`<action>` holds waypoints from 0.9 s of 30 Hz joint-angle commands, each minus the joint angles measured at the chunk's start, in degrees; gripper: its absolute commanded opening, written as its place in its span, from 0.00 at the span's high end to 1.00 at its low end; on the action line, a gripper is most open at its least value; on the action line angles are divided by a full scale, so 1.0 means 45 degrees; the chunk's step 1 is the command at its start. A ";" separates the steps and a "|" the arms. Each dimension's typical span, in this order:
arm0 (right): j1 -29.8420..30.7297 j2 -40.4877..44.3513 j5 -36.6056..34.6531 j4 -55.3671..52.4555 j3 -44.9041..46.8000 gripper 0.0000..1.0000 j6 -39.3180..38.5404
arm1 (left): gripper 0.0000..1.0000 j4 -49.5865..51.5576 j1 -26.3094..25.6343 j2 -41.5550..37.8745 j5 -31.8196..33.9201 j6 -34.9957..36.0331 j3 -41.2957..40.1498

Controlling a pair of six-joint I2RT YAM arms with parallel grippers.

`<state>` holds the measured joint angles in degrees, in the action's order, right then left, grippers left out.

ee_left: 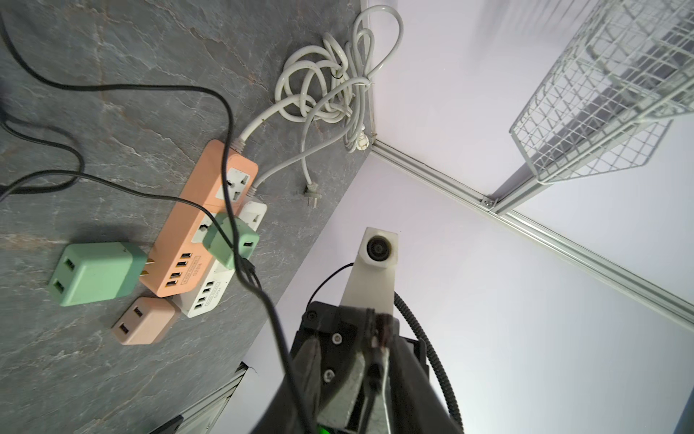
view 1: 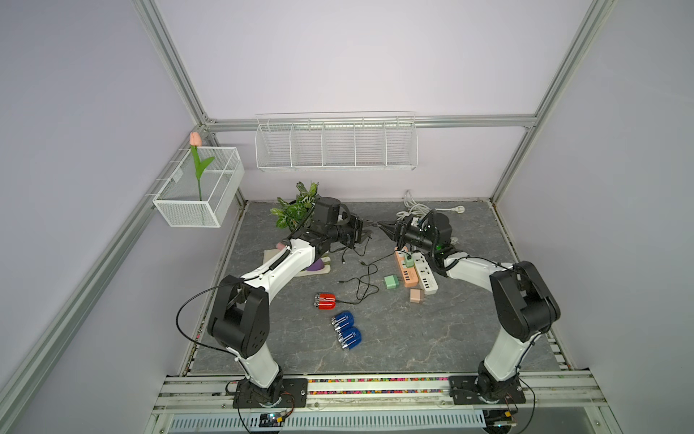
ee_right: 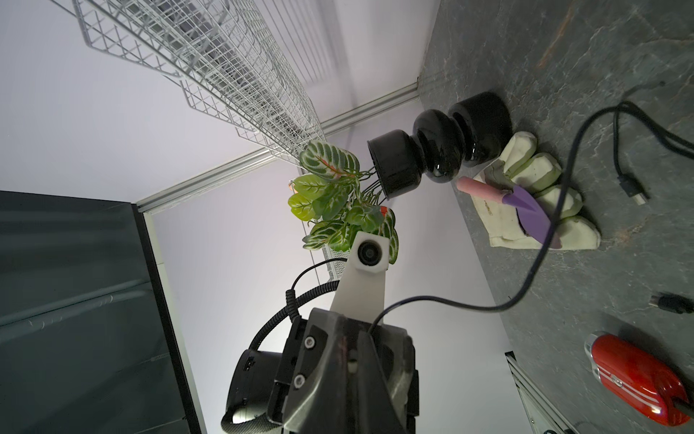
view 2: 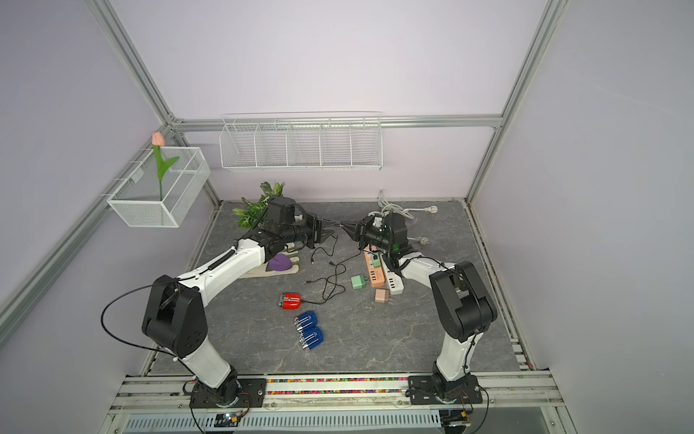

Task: Charge the electric shaver
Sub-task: Pick up the charging cable from the center of the board.

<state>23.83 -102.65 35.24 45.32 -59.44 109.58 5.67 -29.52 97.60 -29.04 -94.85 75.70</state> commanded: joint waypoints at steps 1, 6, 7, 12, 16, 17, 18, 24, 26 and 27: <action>0.0106 0.0395 0.0226 0.0143 -0.0365 0.93 0.0433 | 0.69 -0.0038 -0.0082 0.0204 -0.0189 0.0226 0.0424; 0.0137 0.0382 0.0195 0.0244 -0.0209 0.93 0.0541 | 0.76 -0.0203 -0.0176 0.0314 -0.0154 0.0277 0.0568; 0.0139 0.0377 0.0179 0.0241 -0.0199 0.93 0.0549 | 0.77 -0.0248 -0.0198 0.0304 -0.0167 0.0268 0.0530; 0.0150 0.0365 0.0099 0.0260 -0.0199 0.93 0.0607 | 0.85 -0.0391 -0.0278 0.0305 -0.0278 0.0216 0.0325; 0.0149 0.0340 0.0018 0.0466 -0.0150 0.93 0.0783 | 0.91 -0.0313 -0.0309 0.0219 -0.0268 0.0228 0.0181; 0.0122 0.0369 0.0004 0.0437 -0.0150 0.93 0.0769 | 0.93 -0.0313 -0.0311 0.0181 -0.0246 0.0253 0.0153; 0.0127 0.0413 -0.0015 0.0399 -0.0133 0.93 0.0777 | 0.94 -0.0303 -0.0301 0.0181 -0.0246 0.0274 0.0140; 0.0073 0.0776 -0.0275 -0.0025 0.0156 0.93 0.0572 | 1.00 -0.0150 -0.0305 0.0008 -0.0033 0.0318 0.0045; 0.0059 0.0848 -0.0345 -0.0052 0.0201 0.93 0.0576 | 1.00 -0.0157 -0.0293 -0.0045 0.0016 0.0321 -0.0018; 0.0043 0.0858 -0.0340 -0.0052 0.0201 0.91 0.0571 | 1.00 -0.0204 -0.0286 -0.0056 0.0052 0.0326 -0.0059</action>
<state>24.14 -101.75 34.79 43.38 -59.18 111.20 4.32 -30.52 98.00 -28.86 -92.95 76.38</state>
